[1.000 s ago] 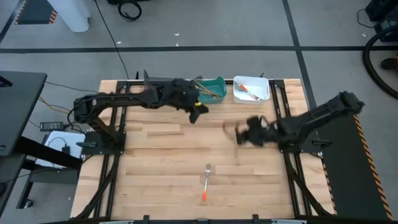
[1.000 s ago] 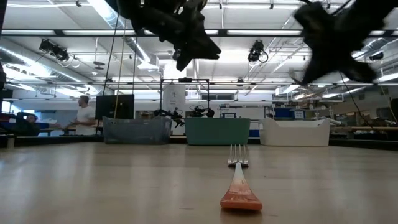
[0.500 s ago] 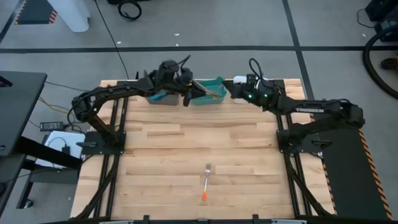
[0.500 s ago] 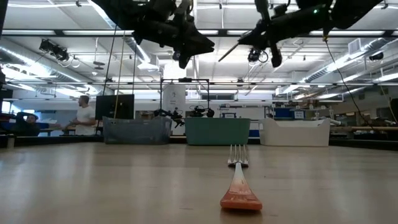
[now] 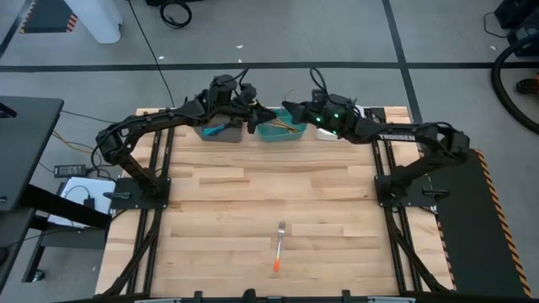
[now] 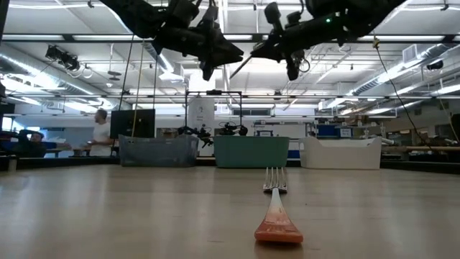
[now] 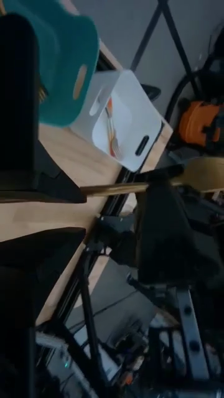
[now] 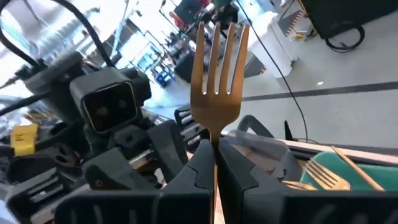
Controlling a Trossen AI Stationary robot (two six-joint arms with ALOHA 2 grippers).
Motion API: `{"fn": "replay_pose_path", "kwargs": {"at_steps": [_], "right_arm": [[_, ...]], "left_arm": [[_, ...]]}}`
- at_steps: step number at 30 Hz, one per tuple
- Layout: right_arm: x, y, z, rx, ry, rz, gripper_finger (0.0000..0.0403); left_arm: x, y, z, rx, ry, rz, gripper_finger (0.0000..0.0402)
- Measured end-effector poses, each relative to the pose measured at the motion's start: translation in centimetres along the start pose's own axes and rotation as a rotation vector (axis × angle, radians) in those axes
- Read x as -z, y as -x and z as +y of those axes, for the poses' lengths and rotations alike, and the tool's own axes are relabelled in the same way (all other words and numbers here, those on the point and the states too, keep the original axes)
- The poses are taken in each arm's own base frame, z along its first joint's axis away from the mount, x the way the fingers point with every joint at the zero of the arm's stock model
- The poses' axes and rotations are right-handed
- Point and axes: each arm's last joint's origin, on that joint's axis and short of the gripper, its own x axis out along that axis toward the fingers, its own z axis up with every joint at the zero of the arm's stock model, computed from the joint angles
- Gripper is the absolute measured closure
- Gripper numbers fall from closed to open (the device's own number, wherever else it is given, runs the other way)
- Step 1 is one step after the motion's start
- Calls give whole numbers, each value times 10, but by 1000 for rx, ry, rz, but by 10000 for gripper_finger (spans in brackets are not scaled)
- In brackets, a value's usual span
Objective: Sort silverware by color (type)
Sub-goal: Put the gold fork into the green bin
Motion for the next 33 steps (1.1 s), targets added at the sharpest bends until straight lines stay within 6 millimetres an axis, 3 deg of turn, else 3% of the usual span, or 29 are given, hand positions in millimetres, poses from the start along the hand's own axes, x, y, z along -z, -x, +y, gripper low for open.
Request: {"fn": "replay_pose_path", "kwargs": {"at_steps": [5,13,17,24,33], "right_arm": [[-7,-16,11,-30,38,28,398],[-8,-34,19,-50,52,81,398],[-5,-37,18,-52,58,106,398],[-5,-35,19,-66,101,141,394],[-15,-27,15,-66,147,192,322]], "left_arm": [[0,6,11,-80,53,6,320],[1,5,10,-71,23,16,338],[3,3,8,-67,-6,26,380],[5,3,8,-69,-11,47,380],[4,4,10,-135,-96,33,380]]}}
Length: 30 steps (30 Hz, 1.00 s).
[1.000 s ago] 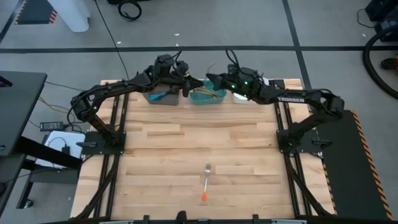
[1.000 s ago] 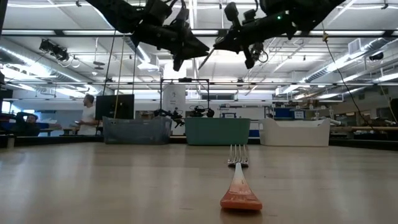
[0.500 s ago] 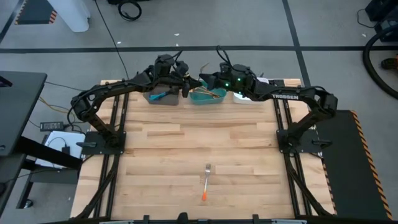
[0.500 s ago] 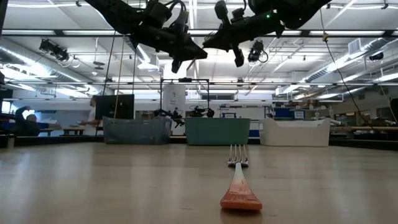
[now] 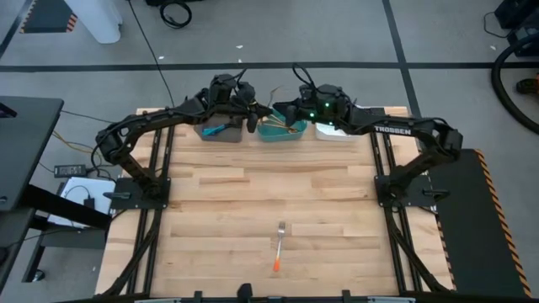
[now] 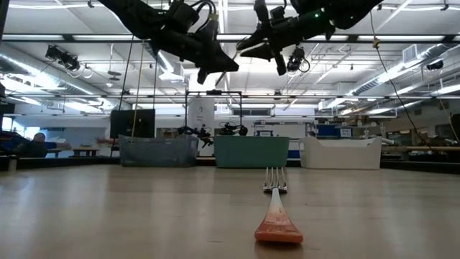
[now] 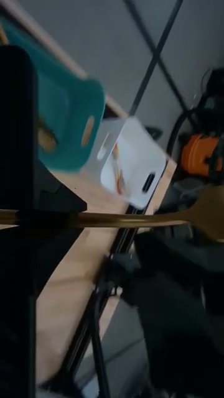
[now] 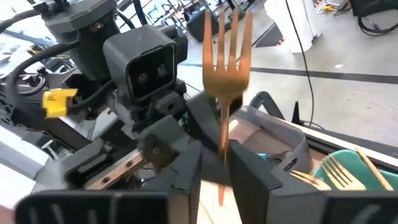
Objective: Sort silverware by color (type)
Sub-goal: Put the gold fork into the green bin
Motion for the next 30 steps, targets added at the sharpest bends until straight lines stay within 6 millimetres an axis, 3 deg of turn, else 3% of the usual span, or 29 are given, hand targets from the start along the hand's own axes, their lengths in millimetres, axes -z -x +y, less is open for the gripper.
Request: {"fn": "replay_pose_path", "kwargs": {"at_steps": [7,13,18,23,30], "right_arm": [[-21,27,-4,63,-1,-19,291],[-36,48,-3,82,57,-53,291],[-41,55,-5,102,72,-68,291],[-43,59,-11,140,64,-49,291],[-37,61,-20,214,48,26,291]], "left_arm": [[-1,2,5,-75,-88,-12,380],[5,-3,27,-165,-127,22,380],[1,-37,48,-163,-149,60,380],[0,-65,59,-163,-186,243,379],[22,-101,77,-126,-166,420,346]]}}
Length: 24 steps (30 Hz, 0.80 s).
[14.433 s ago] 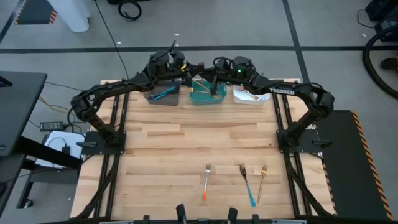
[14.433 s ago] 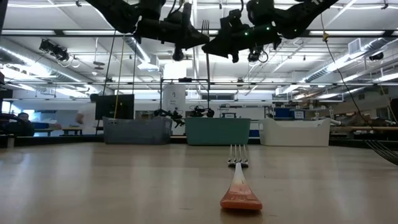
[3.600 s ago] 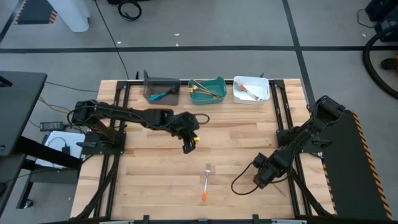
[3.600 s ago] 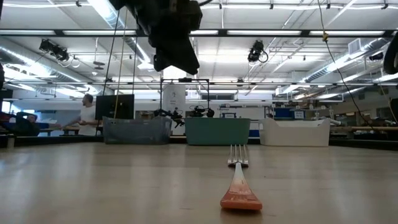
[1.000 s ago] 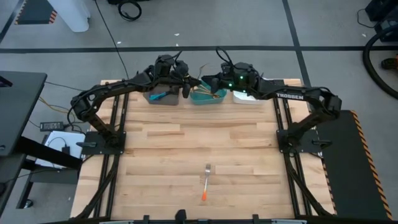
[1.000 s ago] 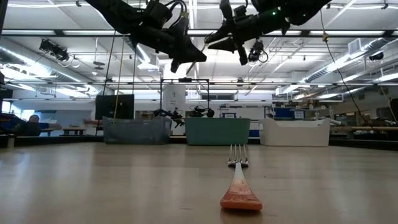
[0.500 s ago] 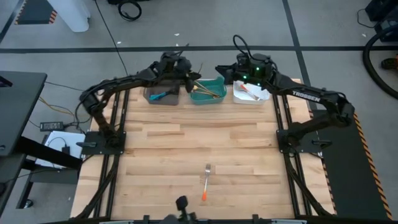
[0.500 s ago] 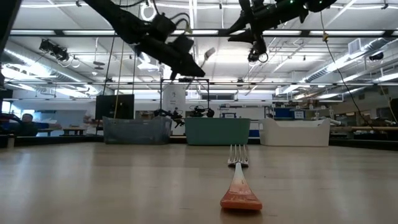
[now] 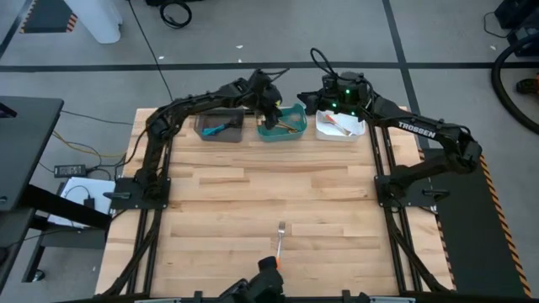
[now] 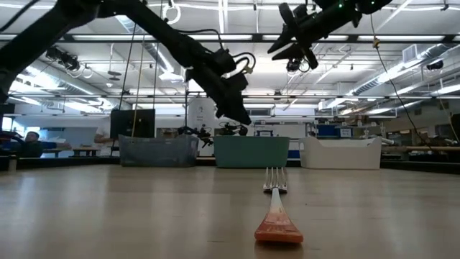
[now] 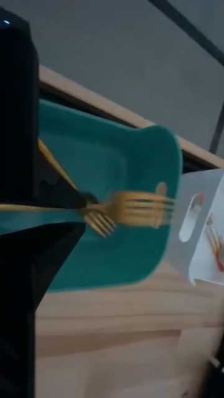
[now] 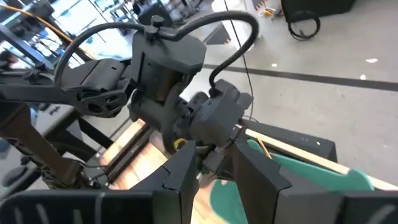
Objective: Sort silverware by color (type)
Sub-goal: Put the gold fork into the green bin, then put the orange fork into the white bin
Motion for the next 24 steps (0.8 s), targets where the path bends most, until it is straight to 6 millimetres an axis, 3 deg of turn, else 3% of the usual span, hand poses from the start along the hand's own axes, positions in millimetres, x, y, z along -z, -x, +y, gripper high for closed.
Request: {"fn": "replay_pose_path", "kwargs": {"at_steps": [4,8,16,20,24], "right_arm": [[3,0,-2,16,-1,27,291],[3,0,-2,18,-2,29,291],[19,1,5,-84,-19,213,291],[36,4,13,-88,-54,358,291],[61,11,28,-108,-41,541,291]], "left_arm": [[4,-13,-1,10,0,17,343],[6,-11,-2,14,10,45,338],[-1,49,-12,60,77,162,330],[-3,78,-38,169,86,239,330],[-2,94,-75,247,37,344,330]]}}
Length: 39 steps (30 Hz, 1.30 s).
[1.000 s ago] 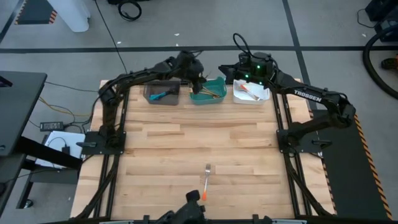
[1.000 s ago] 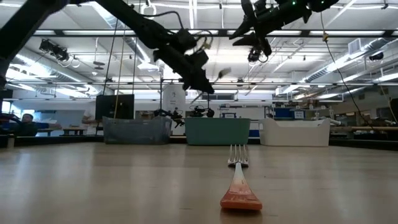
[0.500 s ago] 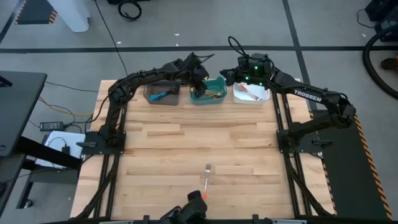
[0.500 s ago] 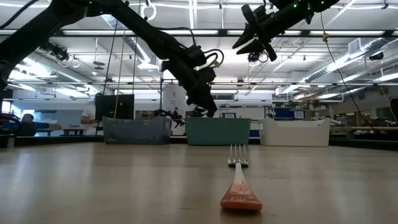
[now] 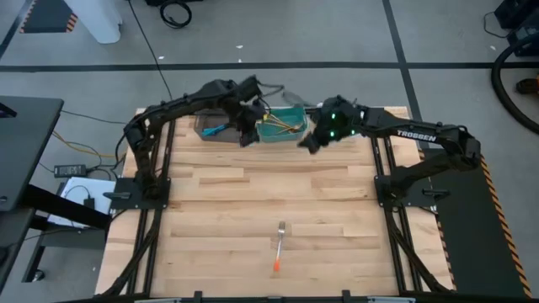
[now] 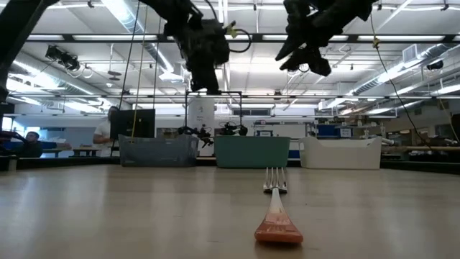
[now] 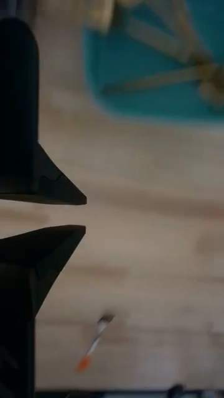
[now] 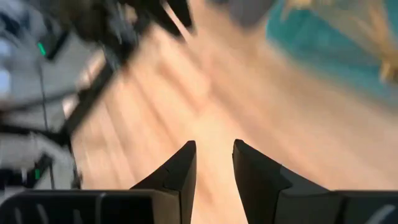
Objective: Sort silverware by color (type)
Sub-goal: Put the orange fork into the white bin
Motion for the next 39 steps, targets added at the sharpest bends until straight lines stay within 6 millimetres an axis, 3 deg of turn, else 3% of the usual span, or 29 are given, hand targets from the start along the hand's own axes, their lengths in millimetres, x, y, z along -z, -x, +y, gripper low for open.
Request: {"fn": "replay_pose_path", "kwargs": {"at_steps": [5,10,15,21,28,39], "right_arm": [[36,-4,14,64,-27,231,291],[69,-2,24,194,-67,392,291],[95,3,35,297,-2,478,291],[112,7,43,357,0,504,291],[120,11,44,397,-4,535,291],[137,24,46,510,-74,598,291]], "left_arm": [[2,-13,-58,56,21,127,329],[2,-39,-117,-99,61,180,329],[5,-59,-169,-245,112,112,329],[11,-69,-216,-310,334,-32,338],[25,-96,-257,-288,424,-53,348],[41,-165,-284,-195,445,35,335]]}}
